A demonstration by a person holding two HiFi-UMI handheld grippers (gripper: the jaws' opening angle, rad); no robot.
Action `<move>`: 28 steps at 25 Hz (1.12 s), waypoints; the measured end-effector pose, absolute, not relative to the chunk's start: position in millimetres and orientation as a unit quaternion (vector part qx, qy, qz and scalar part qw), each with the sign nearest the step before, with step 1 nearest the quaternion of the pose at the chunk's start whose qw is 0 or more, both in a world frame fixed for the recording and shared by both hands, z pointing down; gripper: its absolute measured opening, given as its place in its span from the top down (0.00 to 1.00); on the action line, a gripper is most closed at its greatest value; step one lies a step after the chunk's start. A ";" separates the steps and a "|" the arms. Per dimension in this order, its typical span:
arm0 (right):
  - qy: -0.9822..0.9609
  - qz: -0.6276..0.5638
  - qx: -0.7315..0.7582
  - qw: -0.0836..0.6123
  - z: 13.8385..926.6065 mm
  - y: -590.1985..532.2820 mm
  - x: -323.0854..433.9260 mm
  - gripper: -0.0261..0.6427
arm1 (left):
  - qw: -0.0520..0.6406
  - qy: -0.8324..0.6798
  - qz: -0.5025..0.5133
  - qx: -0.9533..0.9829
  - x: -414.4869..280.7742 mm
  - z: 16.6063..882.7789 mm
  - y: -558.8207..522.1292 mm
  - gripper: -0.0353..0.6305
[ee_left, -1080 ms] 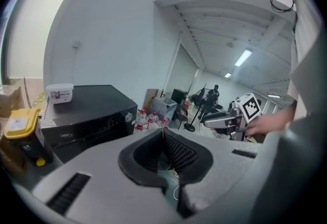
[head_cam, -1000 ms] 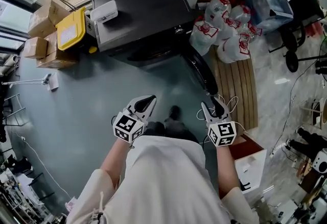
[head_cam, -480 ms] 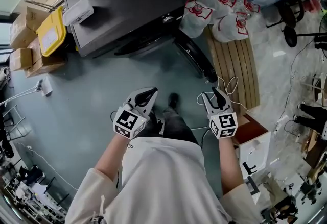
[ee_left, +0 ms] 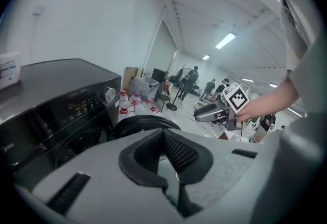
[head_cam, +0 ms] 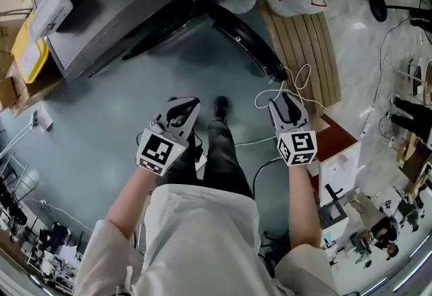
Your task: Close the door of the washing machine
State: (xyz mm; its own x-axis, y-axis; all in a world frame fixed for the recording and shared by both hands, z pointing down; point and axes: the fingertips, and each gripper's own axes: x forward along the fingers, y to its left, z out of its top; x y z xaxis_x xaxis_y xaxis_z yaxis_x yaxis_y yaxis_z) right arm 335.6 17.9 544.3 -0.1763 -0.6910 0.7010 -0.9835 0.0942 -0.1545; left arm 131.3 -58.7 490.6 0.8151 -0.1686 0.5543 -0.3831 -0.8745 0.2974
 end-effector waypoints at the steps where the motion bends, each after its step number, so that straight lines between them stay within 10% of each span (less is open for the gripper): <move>1: -0.698 0.314 0.598 0.239 554.5 20.5 338.8 0.67 | 0.202 -0.145 0.269 0.931 131.9 499.5 -57.9 0.93; 28: -0.678 0.303 0.498 0.448 810.9 49.5 467.1 0.67 | 0.257 -0.139 0.304 0.907 175.1 703.2 2.9 0.93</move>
